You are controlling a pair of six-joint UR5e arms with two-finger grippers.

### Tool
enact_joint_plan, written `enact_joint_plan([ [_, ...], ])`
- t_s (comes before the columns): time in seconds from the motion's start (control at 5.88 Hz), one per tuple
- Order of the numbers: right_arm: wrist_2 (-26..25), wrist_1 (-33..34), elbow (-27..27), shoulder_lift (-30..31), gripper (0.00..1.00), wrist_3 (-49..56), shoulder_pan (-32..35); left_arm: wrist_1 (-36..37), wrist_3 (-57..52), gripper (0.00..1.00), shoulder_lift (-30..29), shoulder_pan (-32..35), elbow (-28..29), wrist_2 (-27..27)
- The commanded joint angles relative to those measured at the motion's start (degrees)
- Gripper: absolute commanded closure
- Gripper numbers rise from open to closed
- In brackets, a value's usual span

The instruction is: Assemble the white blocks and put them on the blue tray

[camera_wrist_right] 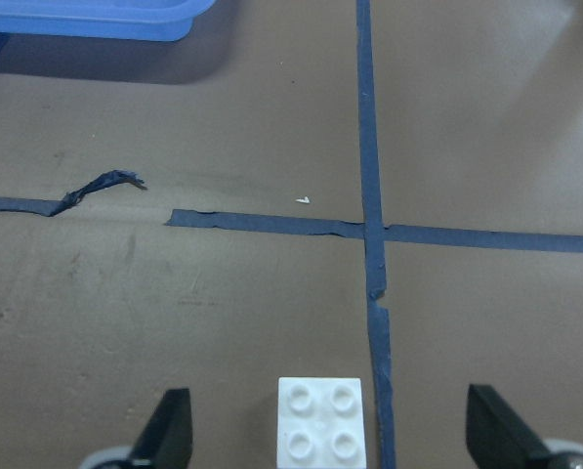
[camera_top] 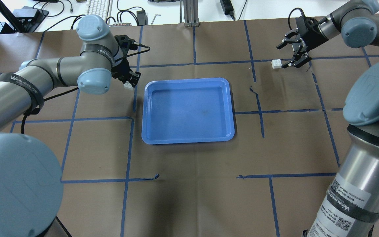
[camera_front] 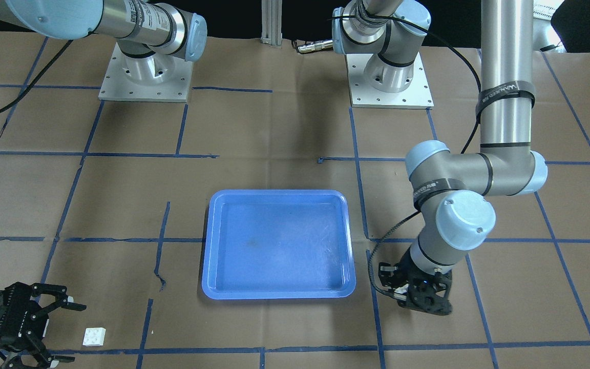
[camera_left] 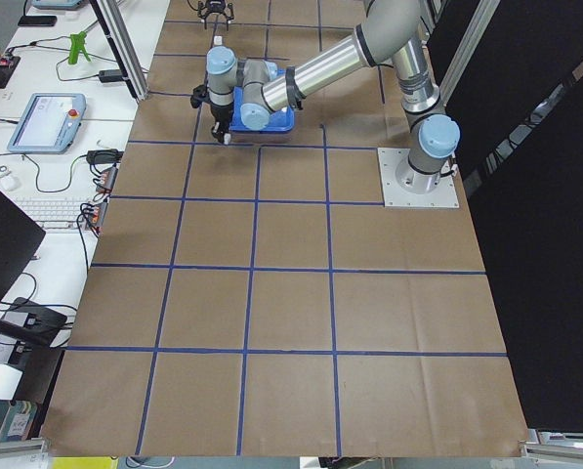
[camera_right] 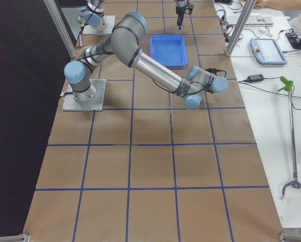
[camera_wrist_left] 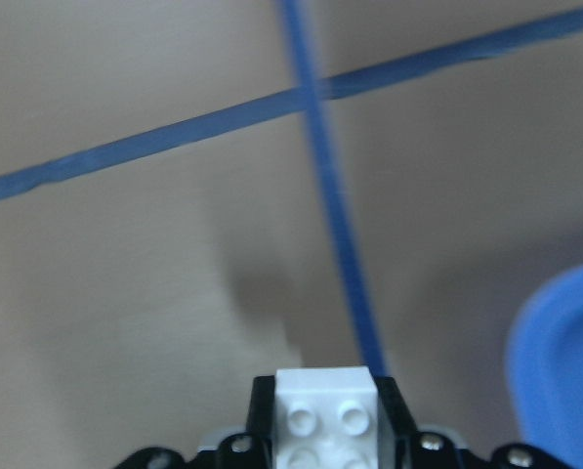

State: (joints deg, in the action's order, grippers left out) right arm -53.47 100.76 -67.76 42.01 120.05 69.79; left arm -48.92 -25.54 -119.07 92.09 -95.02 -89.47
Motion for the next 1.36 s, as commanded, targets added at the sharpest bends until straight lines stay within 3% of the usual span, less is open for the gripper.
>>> enact_joint_plan([
  [0.0,-0.31,0.14,-0.27,-1.49,0.01,0.80,0.00,0.05,-19.52,0.86,1.99,7.98,-2.09,-0.27],
  [0.17,-0.66,0.14,-0.36,-1.67,0.01,0.80,0.00,0.14,-28.86,0.86,2.69,10.63,-3.32,-0.44],
  [0.34,-0.67,0.05,-0.27,-1.76,0.12,0.62,0.00,0.57,-38.52,0.86,2.35,11.78,-4.64,-0.27],
  [0.51,-0.67,0.05,-0.01,-1.67,0.33,0.71,0.00,0.67,-45.75,0.79,1.74,12.23,-4.82,0.08],
  [1.02,-0.67,0.14,0.43,-1.50,0.61,0.80,0.00,0.93,-45.74,0.79,1.03,16.27,-7.18,0.44],
  [1.19,-0.67,0.14,0.60,-1.24,0.67,0.71,0.00,2.32,-45.56,0.77,1.03,16.45,-7.81,0.52],
])
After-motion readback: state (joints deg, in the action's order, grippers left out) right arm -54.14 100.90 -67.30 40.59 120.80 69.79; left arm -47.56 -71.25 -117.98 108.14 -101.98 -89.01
